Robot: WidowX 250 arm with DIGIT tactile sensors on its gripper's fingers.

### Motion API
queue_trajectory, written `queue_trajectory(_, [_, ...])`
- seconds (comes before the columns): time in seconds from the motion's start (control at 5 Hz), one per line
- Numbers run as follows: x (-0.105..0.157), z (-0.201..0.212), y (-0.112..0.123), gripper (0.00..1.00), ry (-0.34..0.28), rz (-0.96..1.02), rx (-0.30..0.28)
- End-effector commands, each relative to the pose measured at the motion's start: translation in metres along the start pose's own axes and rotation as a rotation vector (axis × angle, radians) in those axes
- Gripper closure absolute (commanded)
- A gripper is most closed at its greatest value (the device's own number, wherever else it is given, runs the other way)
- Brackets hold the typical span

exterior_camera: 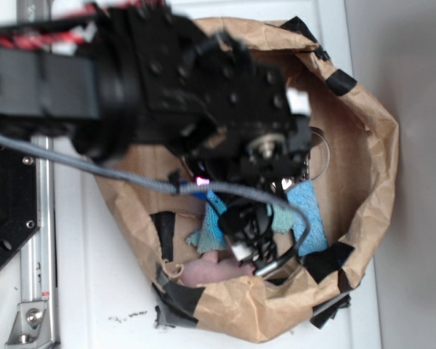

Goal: Grab the blue cloth.

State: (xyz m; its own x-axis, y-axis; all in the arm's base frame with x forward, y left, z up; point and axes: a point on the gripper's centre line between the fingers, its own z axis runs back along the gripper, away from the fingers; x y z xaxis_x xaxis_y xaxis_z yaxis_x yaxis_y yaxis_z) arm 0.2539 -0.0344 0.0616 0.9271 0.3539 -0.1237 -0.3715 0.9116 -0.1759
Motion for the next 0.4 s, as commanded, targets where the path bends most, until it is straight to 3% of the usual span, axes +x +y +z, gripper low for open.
queue_trajectory(0.0, [-0.001, -0.027, -0.01, 1.0, -0.075, -0.037, -0.118])
queue_trajectory(0.2, [-0.014, -0.029, 0.0, 1.0, -0.115, -0.011, -0.028])
